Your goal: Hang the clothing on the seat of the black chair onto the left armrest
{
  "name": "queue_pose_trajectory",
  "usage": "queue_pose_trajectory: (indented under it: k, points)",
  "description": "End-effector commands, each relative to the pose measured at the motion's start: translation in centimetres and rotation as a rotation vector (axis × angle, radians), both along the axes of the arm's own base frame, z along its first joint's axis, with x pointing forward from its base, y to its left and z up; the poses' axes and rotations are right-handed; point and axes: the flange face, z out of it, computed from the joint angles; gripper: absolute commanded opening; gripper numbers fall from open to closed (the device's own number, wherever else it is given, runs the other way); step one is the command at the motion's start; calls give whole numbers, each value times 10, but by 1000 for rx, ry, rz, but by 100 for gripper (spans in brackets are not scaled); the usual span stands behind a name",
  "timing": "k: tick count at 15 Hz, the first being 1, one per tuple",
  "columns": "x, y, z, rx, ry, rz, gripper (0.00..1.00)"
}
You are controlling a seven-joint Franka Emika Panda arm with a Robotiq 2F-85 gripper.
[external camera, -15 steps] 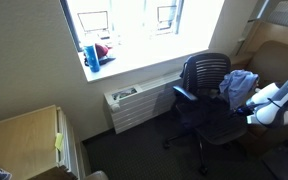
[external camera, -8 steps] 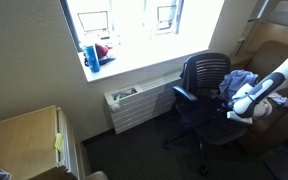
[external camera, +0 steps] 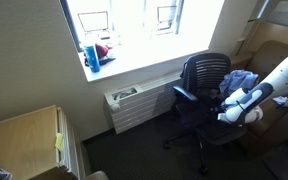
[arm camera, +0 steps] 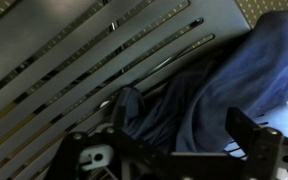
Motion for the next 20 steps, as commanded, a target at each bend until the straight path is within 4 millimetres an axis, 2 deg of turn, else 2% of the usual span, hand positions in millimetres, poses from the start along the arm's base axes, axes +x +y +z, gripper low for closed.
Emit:
queue_pose_trajectory:
  k: [1,3,4,6,8,10,11,13,14,15,17,20]
  points:
    - [17,46,-36,-45,-87,25,100]
    - [29,56,-55,-65,-27,0,100]
    - [10,47,-37,-50,-42,11,100]
    - [8,55,-44,-53,-48,16,100]
    - [1,53,-39,-40,-67,37,100]
    - [0,37,-54,-72,-125,31,100]
    - [2,25,-68,-108,-172,40,100]
    - [2,5,-90,-156,-169,45,100]
    - [3,-7,-95,-172,-153,59,75]
    - [-1,-16,-84,-178,-141,56,74]
    - [2,-26,-91,-180,-137,52,60]
    - [11,-35,-89,-169,-133,25,38]
